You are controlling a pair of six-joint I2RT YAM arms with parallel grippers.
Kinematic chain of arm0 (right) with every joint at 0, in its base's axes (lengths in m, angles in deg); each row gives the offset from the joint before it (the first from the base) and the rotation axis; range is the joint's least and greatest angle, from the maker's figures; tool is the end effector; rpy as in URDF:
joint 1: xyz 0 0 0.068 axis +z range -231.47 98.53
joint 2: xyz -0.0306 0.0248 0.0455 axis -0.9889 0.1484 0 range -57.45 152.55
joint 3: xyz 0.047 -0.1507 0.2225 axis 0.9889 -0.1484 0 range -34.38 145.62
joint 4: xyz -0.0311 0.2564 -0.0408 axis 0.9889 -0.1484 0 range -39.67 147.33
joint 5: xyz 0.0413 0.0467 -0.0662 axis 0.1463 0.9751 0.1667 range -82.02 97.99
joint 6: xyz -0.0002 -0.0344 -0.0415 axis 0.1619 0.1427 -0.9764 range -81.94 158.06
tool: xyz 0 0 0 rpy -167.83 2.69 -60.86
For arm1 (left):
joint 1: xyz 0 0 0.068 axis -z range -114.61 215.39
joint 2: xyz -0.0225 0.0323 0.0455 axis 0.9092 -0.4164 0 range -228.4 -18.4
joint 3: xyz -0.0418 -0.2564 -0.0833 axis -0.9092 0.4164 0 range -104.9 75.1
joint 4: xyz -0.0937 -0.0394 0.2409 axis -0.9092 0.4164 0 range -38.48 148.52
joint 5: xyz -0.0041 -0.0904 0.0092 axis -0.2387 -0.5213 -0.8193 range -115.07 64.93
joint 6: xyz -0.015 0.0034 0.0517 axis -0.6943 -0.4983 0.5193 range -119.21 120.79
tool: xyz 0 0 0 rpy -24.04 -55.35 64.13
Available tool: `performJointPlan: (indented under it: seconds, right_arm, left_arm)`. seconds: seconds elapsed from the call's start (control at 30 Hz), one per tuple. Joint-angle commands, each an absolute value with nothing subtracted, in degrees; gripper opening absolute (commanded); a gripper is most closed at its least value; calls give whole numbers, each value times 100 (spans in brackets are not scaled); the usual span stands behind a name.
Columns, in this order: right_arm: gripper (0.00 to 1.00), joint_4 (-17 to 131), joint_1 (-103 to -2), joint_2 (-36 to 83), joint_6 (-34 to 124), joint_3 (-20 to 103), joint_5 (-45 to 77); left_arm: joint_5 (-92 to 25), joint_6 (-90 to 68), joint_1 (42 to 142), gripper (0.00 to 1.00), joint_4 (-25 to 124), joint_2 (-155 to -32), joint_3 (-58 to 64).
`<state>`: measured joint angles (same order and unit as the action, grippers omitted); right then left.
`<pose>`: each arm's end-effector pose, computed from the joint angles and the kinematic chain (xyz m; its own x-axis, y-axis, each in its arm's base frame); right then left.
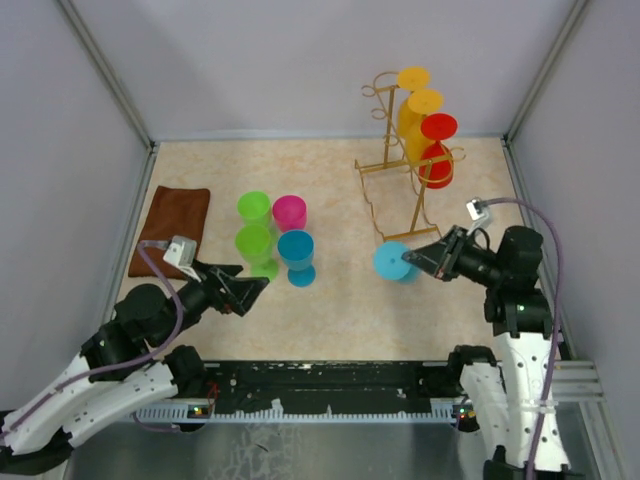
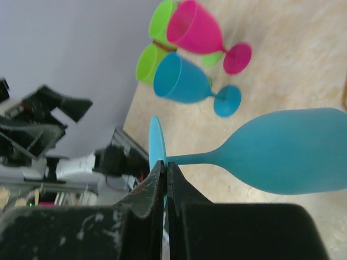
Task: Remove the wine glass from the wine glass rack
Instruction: Place the wine glass at the center of the board.
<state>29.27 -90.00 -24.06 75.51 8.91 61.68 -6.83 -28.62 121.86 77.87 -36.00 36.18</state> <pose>0.1238 0.0104 0.3304 -0.6517 0.4620 -0.6016 -0.3440 0.5268 0.7773 0.0547 -0.0624 0.3289 -0.3464 -0.3217 -0.8812 0.5157 0.7194 -0.4653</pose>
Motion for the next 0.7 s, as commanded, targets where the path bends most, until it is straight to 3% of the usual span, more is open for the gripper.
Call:
performJointPlan:
  seconds: [0.0,0.1,0.23,0.47,0.67]
  right_arm:
    - [0,2675,-7577,-2195,6838,1105,5673]
    - [0,3086,-6042,-2051,6878,1102,4873]
    - [0,3685,-4758,-1931,6834,1115,4130]
    - [0,5183,-3593,-1813,6911,772,3629]
    - [0,6203,-3514,-1639,7118,386,3655]
  left_arm:
    - [-1606,-3036,12182,98,7062,-4118,3553]
    - [-2009,-3124,12181,96,6906,-4466,3435]
    - [-2475,-3299,12181,92,6471,-4657,3452]
    - [-3516,-3741,12182,84,4773,-4746,4215]
    - [-3682,-3785,12182,78,4413,-4862,4397]
